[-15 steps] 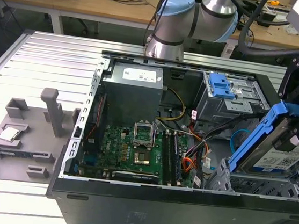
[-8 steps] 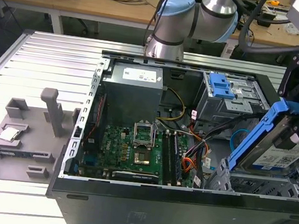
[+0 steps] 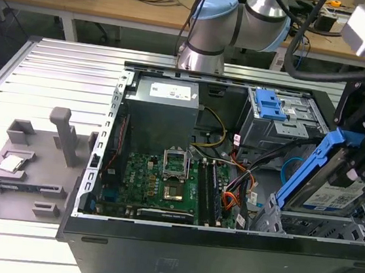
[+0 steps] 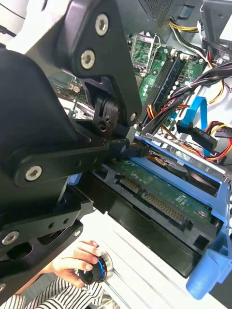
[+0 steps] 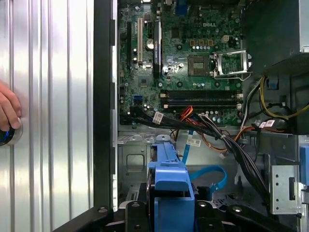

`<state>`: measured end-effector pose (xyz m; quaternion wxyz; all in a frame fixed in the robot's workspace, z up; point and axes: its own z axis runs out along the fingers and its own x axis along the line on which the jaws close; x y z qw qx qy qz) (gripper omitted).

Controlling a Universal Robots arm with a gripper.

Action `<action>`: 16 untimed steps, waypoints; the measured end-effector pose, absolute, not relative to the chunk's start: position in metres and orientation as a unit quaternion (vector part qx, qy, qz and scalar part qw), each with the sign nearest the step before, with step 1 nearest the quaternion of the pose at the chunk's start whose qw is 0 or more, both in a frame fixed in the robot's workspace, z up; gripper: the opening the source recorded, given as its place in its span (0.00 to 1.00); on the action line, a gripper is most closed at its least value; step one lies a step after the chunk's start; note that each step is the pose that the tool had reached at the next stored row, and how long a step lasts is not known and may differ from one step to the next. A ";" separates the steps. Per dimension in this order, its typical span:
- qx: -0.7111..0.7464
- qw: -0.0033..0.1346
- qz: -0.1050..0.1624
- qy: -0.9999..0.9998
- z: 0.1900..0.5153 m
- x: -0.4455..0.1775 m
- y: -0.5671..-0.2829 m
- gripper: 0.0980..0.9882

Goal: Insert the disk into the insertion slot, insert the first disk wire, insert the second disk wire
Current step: 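Insert the disk into the insertion slot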

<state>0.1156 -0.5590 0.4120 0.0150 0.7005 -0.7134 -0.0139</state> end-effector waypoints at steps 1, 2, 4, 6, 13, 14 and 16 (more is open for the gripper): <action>0.701 0.015 -0.014 -0.713 0.410 0.116 -0.559 0.30; 0.700 0.015 -0.014 -0.713 0.409 0.116 -0.559 0.30; 0.700 0.015 -0.014 -0.713 0.405 0.116 -0.559 0.30; 0.701 0.016 -0.014 -0.713 0.400 0.116 -0.559 0.30; 0.701 0.016 -0.015 -0.713 0.387 0.116 -0.559 0.30; 0.700 0.016 -0.015 -0.713 0.384 0.116 -0.559 0.30; 0.700 0.016 -0.015 -0.713 0.382 0.116 -0.559 0.30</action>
